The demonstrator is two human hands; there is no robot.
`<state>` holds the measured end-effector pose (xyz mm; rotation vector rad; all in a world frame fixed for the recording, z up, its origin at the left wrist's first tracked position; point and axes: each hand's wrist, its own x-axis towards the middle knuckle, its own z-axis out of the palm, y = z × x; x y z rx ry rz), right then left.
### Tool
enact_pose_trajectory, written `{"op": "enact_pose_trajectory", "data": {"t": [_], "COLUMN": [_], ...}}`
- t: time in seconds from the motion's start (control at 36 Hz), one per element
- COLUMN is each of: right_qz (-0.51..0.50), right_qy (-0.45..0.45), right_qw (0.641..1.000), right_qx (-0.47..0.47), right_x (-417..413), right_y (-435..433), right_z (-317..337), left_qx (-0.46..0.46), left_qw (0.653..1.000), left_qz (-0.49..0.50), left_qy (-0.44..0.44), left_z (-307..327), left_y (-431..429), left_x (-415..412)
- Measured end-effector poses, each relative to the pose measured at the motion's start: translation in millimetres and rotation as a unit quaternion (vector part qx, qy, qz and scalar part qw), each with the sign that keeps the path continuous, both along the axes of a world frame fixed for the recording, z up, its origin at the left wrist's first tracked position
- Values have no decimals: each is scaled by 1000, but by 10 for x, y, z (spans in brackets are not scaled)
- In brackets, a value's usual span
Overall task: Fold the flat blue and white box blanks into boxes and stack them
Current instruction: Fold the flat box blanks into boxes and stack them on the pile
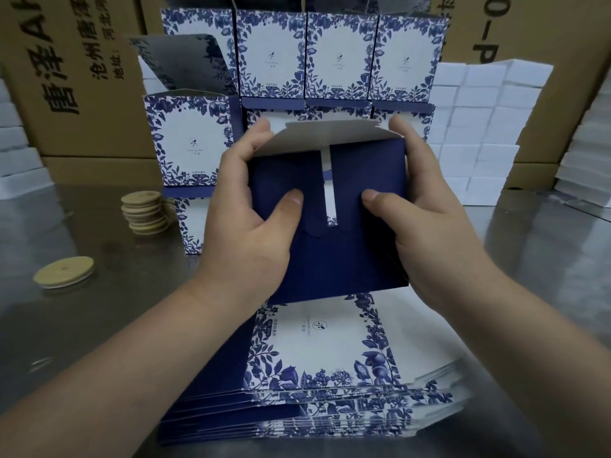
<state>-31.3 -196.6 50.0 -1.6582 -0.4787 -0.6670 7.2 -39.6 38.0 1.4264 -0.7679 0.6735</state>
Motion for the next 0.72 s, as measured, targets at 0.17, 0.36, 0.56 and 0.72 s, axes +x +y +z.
{"op": "enact_pose_trajectory", "data": {"t": [0.17, 0.36, 0.56, 0.72], "right_qz": [-13, -20, -9, -1], "right_qy": [-4, -8, 15, 30], "right_qw": [1000, 1000, 1000, 999], "right_qx": [-2, 3, 8, 29], "right_x": [3, 4, -13, -20], "right_y": [18, 16, 9, 21], "right_z": [-13, 1, 19, 22], "left_qx": [-2, 11, 7, 23], "left_qw": [1000, 999, 1000, 999], "left_qz": [-24, -25, -24, -21], "left_qy": [17, -28, 1, 19], "left_z": [37, 53, 91, 105], "left_y": [0, 3, -10, 7], "left_x": [-18, -43, -54, -95]}}
